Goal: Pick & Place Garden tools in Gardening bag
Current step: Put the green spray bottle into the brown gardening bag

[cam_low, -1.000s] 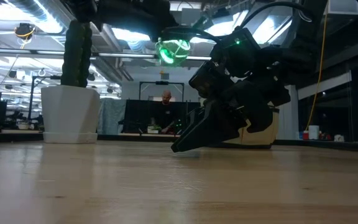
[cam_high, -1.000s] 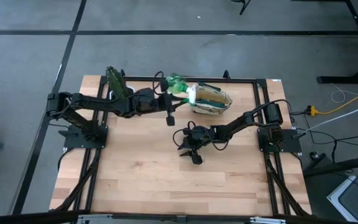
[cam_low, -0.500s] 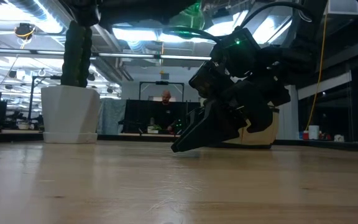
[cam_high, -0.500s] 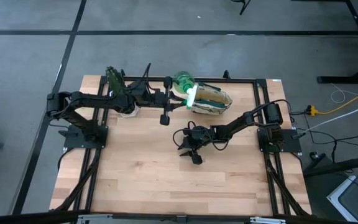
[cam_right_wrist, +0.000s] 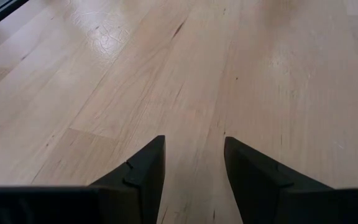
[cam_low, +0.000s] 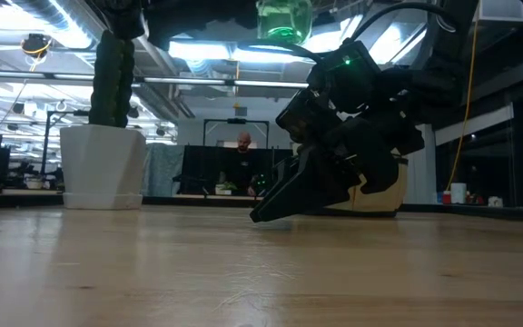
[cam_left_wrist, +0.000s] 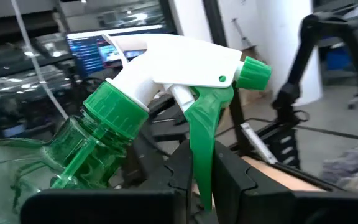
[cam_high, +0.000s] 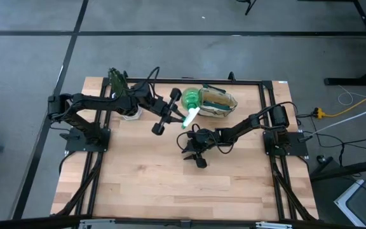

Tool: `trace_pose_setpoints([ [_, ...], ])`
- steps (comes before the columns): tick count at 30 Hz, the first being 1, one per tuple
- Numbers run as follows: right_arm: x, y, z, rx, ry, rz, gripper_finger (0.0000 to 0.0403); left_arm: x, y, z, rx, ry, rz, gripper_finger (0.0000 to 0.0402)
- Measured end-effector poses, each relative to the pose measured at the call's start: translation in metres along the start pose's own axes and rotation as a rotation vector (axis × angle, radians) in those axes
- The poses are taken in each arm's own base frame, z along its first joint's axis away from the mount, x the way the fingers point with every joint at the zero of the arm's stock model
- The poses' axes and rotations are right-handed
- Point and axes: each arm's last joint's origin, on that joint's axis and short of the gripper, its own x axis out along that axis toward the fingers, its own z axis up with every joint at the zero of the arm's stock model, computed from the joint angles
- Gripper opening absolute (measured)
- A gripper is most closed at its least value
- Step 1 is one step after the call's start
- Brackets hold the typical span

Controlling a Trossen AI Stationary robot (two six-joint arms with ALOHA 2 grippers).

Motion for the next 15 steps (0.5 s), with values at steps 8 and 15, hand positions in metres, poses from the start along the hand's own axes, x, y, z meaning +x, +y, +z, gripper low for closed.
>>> trace_pose_setpoints([
  [8, 0.0, 0.0, 0.0, 0.0, 0.0, 0.0, 0.0167, 0.002, -0.003, -0.007, -0.068, 0.068, 0.026, 0.0028],
  [15, 0.0, 0.0, 0.0, 0.0, 0.0, 0.0, 0.0167, 0.015, -0.018, -0.01, -0.062, 0.173, 0.203, 0.0028],
])
